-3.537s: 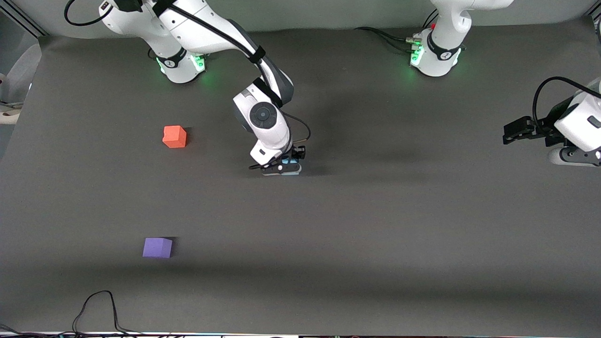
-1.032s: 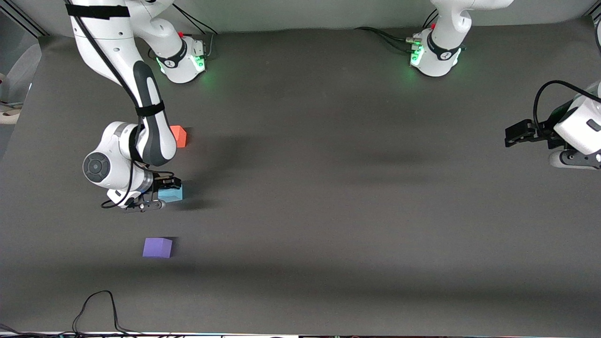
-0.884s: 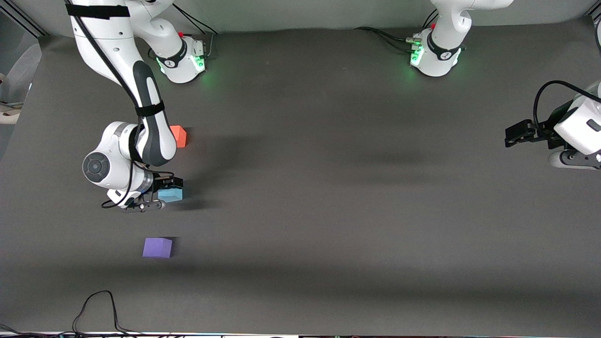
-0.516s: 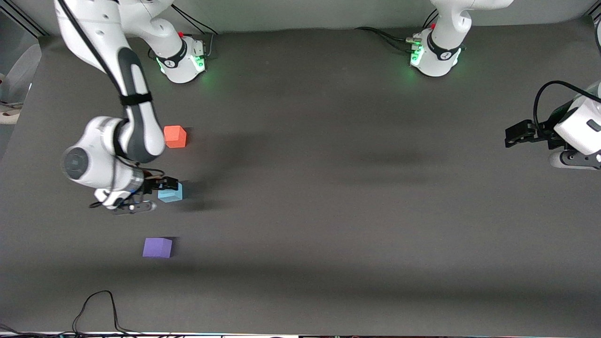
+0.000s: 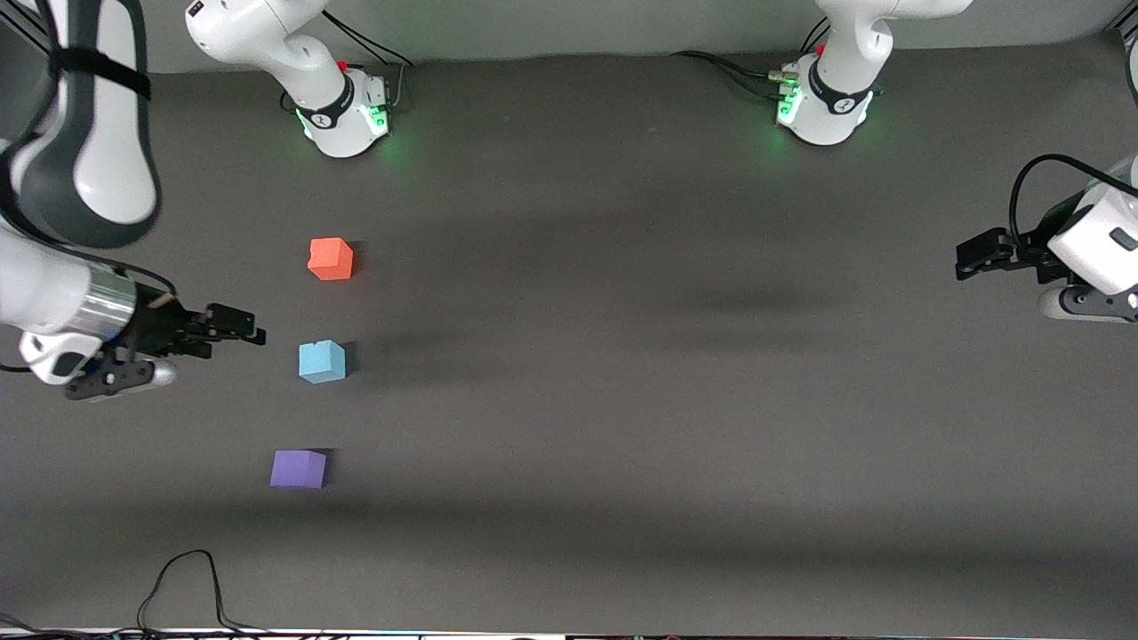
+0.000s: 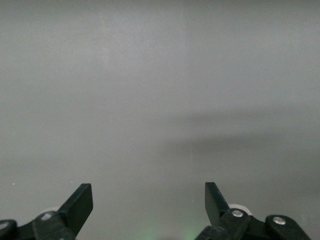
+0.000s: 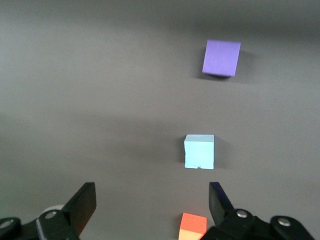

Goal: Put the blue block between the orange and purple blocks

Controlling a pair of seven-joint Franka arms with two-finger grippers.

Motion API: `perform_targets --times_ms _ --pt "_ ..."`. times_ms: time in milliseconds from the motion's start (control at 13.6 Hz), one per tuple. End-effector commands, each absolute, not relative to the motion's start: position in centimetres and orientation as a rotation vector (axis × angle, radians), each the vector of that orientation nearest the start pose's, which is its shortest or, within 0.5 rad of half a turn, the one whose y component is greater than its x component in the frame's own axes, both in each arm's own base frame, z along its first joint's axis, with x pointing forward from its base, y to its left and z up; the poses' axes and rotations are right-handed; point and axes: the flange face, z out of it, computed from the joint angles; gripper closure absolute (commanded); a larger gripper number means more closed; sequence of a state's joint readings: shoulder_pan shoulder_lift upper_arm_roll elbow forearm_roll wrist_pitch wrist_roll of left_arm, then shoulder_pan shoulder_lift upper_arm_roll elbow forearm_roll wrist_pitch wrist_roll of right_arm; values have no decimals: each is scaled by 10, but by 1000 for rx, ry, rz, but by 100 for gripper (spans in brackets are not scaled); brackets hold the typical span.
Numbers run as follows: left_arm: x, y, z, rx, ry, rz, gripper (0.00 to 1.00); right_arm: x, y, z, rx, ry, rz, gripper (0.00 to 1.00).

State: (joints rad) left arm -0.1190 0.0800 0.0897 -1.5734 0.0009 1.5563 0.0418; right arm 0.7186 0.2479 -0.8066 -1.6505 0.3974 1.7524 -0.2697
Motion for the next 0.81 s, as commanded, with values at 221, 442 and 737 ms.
perform_targets --times_ms 221,442,737 --pt "577 -17 581 -3115 118 122 0 578 61 577 -3036 -157 -44 0" --pt "578 -17 581 -3113 118 124 0 573 40 579 -3057 -169 -47 0" --pt "578 -17 581 -3115 118 124 0 560 26 583 -3055 -155 -49 0"
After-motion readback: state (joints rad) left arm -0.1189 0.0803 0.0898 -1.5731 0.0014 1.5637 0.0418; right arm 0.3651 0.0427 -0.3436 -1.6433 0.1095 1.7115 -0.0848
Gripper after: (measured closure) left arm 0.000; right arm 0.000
